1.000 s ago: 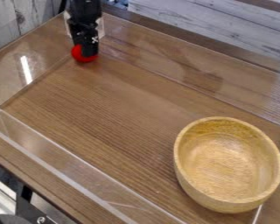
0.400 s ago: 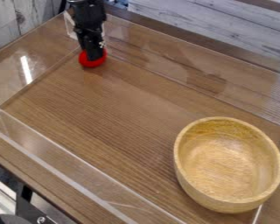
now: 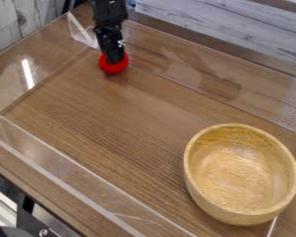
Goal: Move the red object to the right side of the table
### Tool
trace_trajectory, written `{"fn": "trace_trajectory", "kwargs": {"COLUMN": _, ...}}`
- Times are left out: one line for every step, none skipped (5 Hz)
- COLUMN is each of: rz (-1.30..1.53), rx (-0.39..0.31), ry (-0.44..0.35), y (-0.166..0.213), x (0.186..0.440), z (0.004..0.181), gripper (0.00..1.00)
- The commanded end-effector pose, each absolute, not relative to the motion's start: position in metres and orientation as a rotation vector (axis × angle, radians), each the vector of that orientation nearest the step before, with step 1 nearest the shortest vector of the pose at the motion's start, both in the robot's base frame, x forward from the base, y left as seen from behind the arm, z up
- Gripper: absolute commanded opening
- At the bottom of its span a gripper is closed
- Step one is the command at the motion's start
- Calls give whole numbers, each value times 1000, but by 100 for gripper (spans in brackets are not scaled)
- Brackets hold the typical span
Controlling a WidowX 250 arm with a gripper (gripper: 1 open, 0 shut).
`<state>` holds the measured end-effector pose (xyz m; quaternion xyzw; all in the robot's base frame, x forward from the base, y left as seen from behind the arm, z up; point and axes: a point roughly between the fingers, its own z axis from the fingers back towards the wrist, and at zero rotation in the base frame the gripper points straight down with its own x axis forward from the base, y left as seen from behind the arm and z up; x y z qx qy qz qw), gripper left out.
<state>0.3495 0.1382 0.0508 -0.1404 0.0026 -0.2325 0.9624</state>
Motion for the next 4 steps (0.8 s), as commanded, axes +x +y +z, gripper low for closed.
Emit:
{"fn": "trace_trajectory", "kwargs": {"rz": -441, "rx": -285, "ry": -63, "y": 146, "x": 351, "z": 76, "gripper": 0}}
{"fn": "trace_trajectory", "kwargs": {"rz": -475, "rx": -330, "ry": -58, "y": 144, "x": 355, "z": 63, "gripper": 100}}
{"fn": "trace_trajectory", "kwargs": {"rz": -511, "rx": -356, "ry": -54, "y": 143, "x": 358, "z": 52, "gripper": 0}}
{"fn": "trace_trajectory", "kwargs": {"rz": -548, "rx": -372, "ry": -50, "y": 143, "x": 363, "z": 40, "gripper": 100}}
